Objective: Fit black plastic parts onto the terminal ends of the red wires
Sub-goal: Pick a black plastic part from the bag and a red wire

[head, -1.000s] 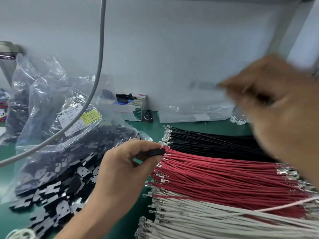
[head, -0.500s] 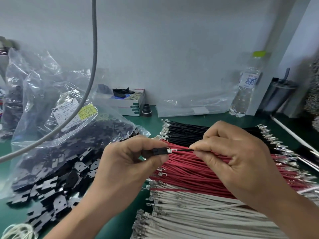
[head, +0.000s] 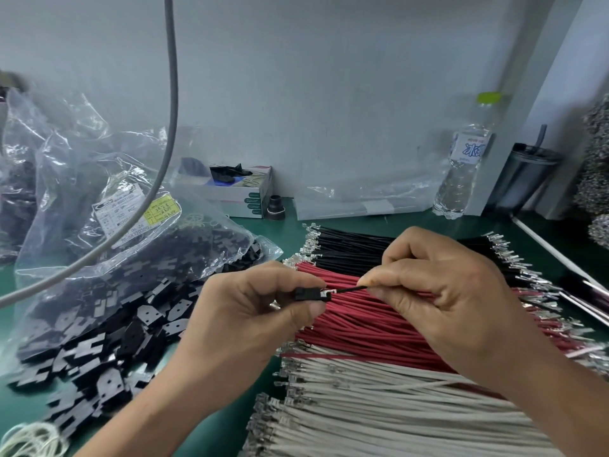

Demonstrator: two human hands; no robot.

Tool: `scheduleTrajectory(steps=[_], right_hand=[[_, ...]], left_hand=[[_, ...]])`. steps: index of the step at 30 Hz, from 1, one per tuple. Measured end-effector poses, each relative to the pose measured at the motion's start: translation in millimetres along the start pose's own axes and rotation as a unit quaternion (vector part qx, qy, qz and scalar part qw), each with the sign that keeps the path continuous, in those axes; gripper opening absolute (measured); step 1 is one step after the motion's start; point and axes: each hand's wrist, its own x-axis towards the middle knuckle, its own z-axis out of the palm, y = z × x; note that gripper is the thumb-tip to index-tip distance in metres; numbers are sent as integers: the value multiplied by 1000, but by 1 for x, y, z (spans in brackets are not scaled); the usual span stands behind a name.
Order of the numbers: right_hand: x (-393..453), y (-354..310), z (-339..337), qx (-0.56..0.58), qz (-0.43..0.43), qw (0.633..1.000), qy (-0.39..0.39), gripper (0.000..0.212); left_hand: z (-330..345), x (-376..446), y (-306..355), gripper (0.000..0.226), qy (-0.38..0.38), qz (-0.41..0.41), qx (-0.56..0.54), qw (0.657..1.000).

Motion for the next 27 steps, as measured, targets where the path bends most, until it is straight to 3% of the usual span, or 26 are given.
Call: scheduleTrajectory(steps=[3, 10, 20, 24, 27], right_hand=[[-1, -1, 5, 45, 22, 999, -4, 17], [-5, -14, 22, -62, -7, 998, 5, 18], [-2, -20, 31, -50, -20, 998, 30, 18], [2, -18, 23, -152, -51, 984, 73, 14], [-1, -21, 18, -187, -67, 976, 94, 8]], left_hand=[[0, -2, -1, 21, 5, 10, 11, 1000], [1, -4, -8, 20, 29, 45, 128, 990], [-1, -6, -3, 20, 28, 48, 118, 991], [0, -3, 0, 18, 28, 29, 112, 993], [-3, 3, 3, 23, 80, 5, 54, 995]])
